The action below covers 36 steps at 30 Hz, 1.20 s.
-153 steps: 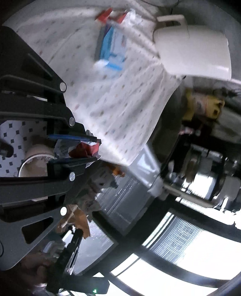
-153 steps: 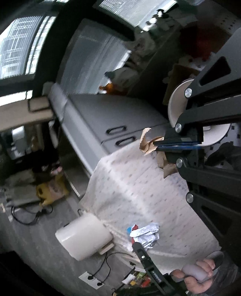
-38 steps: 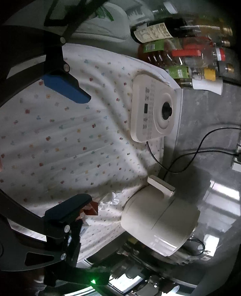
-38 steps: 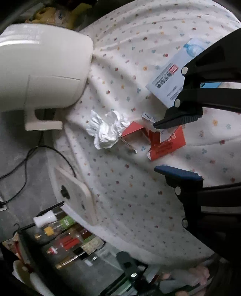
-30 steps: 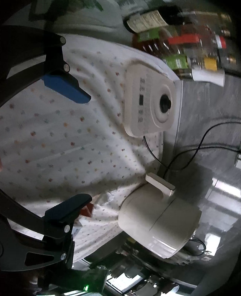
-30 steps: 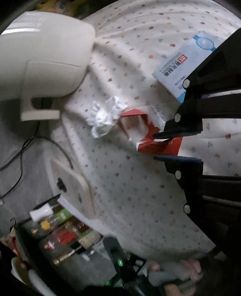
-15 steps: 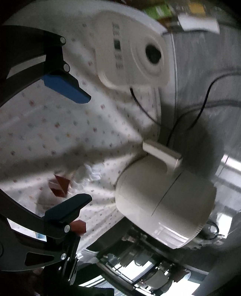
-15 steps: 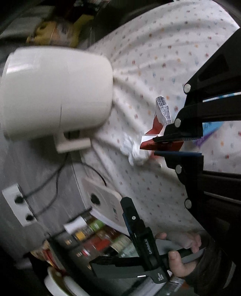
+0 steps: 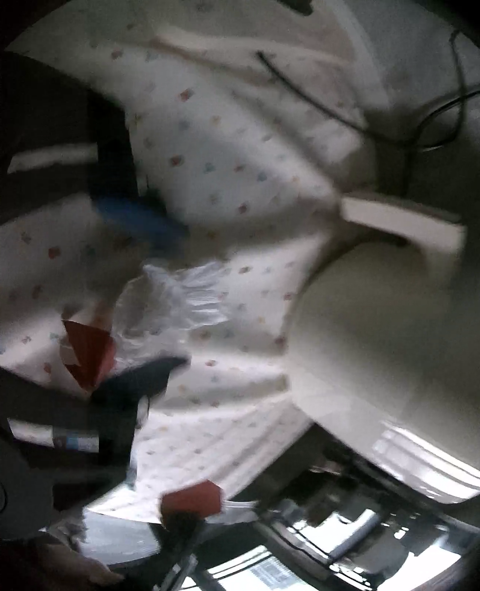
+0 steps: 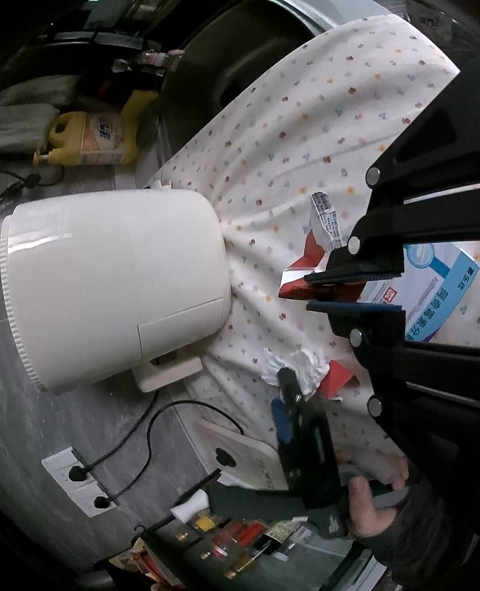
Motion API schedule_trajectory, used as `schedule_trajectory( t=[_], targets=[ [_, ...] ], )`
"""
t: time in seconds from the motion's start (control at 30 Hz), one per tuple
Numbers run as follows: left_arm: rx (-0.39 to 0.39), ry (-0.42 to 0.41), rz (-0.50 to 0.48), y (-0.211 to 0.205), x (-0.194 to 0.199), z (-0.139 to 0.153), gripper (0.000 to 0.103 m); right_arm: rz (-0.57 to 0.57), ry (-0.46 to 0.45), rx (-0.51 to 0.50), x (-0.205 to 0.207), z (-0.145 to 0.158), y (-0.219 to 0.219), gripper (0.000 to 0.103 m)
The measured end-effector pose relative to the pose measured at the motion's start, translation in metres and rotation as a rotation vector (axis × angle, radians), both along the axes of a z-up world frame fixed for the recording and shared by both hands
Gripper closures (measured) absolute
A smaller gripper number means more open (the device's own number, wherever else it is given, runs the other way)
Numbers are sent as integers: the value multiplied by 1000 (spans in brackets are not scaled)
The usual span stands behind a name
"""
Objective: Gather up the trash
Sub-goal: 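Grasp the white tissue with the left tool while the right tool holds the red cardboard, then carry the red cardboard and white tissue over the white bin with both tools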
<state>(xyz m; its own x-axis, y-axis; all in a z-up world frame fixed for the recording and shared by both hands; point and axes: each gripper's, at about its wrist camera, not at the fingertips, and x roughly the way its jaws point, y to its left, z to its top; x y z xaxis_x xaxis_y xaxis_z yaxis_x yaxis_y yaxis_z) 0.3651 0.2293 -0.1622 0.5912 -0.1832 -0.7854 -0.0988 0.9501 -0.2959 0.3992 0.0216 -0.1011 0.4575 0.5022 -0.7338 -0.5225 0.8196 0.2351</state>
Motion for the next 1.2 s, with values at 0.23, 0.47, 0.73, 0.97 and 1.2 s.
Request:
schedule_trajectory(
  t=[0.23,0.47,0.73,0.97,1.2],
  targets=[
    [16,-66,92,14,-32,19,84,21,-14,17,-11,6,-3,93],
    [27,-144,166,14,-71,49,84,55,-35,35,-29,14,-11,93],
    [25,-181,151,-30,-98,62,84,51,-38,41,-59,15,-51,93],
    [18,-172,99,-90,-116,64,84,-14,-18,47,-95,12,-123,93],
    [12,-155,-7,-169,-136,64,84,-123,15,45,-132,2,-210,93]
  ],
)
